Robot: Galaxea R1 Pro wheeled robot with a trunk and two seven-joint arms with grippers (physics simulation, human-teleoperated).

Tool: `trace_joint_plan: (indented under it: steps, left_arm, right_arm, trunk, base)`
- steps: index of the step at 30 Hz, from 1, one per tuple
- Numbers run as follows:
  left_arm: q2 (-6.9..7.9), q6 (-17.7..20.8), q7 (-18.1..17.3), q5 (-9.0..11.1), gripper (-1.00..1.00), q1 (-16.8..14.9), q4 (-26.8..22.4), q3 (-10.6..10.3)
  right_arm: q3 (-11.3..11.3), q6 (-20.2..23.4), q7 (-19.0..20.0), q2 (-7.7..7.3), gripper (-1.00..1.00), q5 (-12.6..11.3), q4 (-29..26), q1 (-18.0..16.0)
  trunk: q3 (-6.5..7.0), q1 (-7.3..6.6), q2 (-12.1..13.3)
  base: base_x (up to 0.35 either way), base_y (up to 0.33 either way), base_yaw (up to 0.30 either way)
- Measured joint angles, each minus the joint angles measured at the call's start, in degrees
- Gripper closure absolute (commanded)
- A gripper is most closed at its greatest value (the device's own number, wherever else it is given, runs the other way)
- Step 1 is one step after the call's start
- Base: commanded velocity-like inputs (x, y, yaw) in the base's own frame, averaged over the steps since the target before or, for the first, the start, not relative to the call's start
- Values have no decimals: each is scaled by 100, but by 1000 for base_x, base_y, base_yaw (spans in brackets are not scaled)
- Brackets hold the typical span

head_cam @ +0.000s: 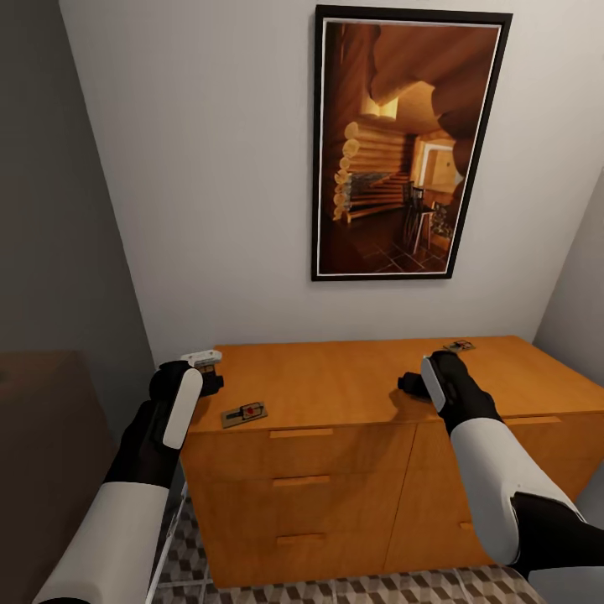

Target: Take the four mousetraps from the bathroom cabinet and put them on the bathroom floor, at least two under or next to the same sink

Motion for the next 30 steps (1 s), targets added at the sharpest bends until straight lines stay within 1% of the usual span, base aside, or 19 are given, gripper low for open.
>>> trace_joint_plan:
  steps: [7,30]
  left_arm:
    - [0,0,0,0,100,0,0,0]
    - [0,0,0,-8,100,0,0,0]
  right_arm:
    - [-1,-109,17,-6,-100,-3,43,0]
    - [1,-130,47,-21,-100,-11,55,0]
  trunk:
    - [0,0,0]
    - [0,0,0]
  base:
    - [0,0,0]
    - [0,0,0]
